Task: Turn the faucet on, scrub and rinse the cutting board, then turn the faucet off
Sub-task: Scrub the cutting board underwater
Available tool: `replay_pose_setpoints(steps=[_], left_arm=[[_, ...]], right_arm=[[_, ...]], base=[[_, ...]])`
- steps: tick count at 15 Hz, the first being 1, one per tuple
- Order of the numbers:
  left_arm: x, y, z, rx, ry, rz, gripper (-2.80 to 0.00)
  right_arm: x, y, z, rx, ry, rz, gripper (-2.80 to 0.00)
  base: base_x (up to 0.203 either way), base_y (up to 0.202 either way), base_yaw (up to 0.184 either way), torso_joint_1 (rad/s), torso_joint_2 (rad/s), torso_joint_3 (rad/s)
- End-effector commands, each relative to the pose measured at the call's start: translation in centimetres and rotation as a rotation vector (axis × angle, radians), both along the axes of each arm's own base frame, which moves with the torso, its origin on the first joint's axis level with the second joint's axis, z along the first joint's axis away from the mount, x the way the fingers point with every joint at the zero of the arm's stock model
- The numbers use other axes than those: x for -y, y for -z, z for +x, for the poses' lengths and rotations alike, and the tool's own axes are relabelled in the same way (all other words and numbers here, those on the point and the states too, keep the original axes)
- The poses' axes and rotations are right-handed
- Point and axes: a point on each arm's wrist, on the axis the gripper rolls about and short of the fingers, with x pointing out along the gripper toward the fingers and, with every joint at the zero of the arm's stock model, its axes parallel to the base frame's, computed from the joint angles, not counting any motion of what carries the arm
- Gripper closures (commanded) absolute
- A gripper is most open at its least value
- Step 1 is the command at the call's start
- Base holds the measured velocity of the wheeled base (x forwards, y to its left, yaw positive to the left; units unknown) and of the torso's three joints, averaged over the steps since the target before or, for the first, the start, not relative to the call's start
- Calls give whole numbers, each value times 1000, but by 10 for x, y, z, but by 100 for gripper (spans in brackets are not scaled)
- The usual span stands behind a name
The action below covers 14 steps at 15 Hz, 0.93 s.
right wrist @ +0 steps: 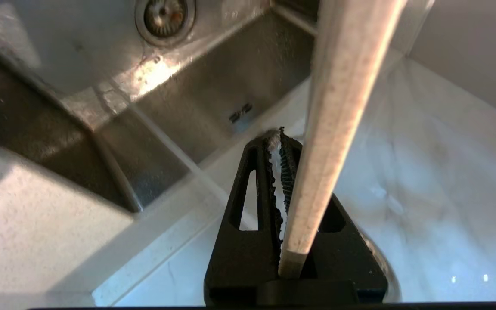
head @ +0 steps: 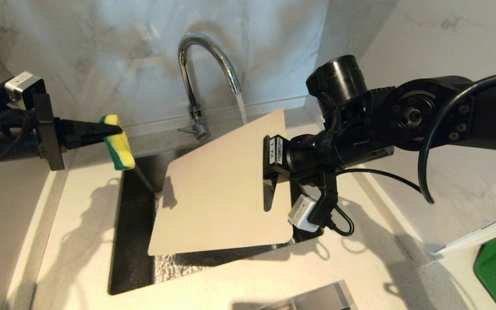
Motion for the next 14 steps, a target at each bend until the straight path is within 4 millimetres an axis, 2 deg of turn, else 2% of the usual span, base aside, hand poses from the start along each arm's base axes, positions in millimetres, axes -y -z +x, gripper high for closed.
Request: replay_pose_setpoints(steps=[1,4,6,9,11,14], left_arm=[[2,2,1,-10,9,-3,0],[7,7,3,-29,30,-2,0],[22,14,1,-53,81,3,0],[35,29,11,-97,108,-9,0],[41,43,23,-113,104,-24,0],[48,55,32,-138,93,-17,0]], right_arm=[[-5,2,-4,1,-30,-10,0],[-23,2,-16,-9,-58,-8,0],[-36,1,-25,-20,-80,1,0],[-36,-2,-29,-10,-75,3,0],[-41,-4,-35,-7,-95,6,0],[-49,-3,-41,-16,-118,10,0]], base=[[0,0,0,0,0,0],[0,0,0,0,0,0],[0,0,0,0,0,0],[0,0,0,0,0,0],[0,0,0,0,0,0],[0,0,0,0,0,0]])
